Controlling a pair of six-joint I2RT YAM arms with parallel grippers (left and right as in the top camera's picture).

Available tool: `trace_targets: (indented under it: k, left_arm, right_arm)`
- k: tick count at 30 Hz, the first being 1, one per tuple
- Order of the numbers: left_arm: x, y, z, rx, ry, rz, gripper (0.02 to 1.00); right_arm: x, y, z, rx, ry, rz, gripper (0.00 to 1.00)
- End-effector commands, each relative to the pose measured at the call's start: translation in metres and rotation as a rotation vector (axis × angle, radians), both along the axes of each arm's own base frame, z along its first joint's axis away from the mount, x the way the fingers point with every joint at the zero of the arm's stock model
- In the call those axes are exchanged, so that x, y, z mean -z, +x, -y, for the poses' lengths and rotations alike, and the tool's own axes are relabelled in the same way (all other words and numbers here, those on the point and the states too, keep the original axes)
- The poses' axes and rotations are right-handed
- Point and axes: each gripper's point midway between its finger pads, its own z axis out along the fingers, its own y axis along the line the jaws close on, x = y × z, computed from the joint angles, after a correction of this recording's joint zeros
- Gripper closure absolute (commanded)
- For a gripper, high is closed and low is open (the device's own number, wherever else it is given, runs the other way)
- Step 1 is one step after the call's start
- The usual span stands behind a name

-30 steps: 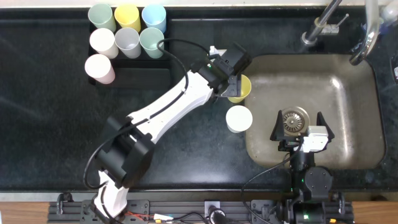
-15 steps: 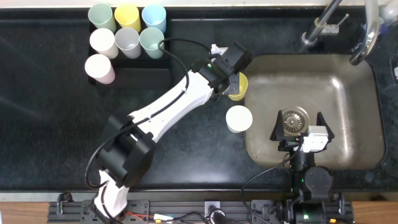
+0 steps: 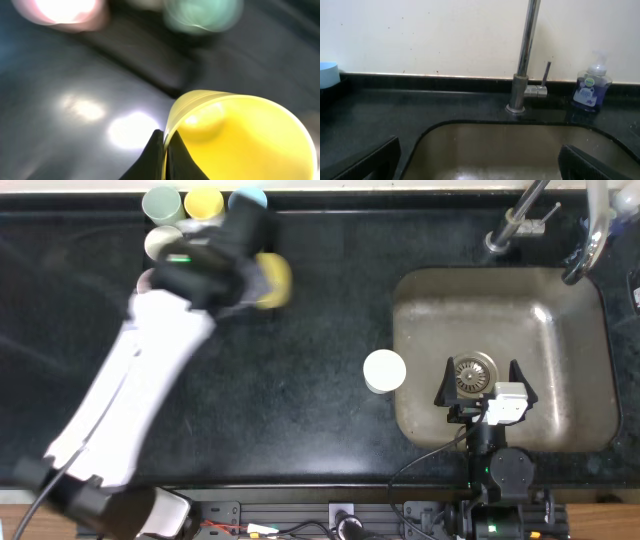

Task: Store Cups

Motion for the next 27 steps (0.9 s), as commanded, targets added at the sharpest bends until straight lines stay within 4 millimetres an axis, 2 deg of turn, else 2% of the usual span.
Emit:
trace_targets:
  k: [1, 4, 8, 15, 27]
  left_arm:
    - [0.016, -0.009, -0.064, -0.285, 0.023, -0.095, 0.982]
    - [0.03, -0.011, -0.092, -0.365, 0.026, -0.14, 0.982]
    - [0.05, 0.0, -0.106, -0.41, 0.031, -0.165, 0.982]
    - [0.07, 0.035, -0.098, -0.404, -0.024, -0.117, 0.982]
    - [0.101, 0.042, -0.094, -0.404, -0.024, -0.185, 0.982]
  right_arm:
    - [0.004, 0.0, 0.0, -0.003, 0.001, 0.0, 0.003]
    - [0.004, 0.0, 0.0, -0.003, 0.001, 0.0, 0.003]
    - [0.004, 0.0, 0.0, -0.003, 0.001, 0.0, 0.003]
    - [0.004, 0.0, 0.0, -0.003, 0.001, 0.0, 0.005]
    - [0.004, 0.0, 0.0, -0.003, 0.001, 0.0, 0.005]
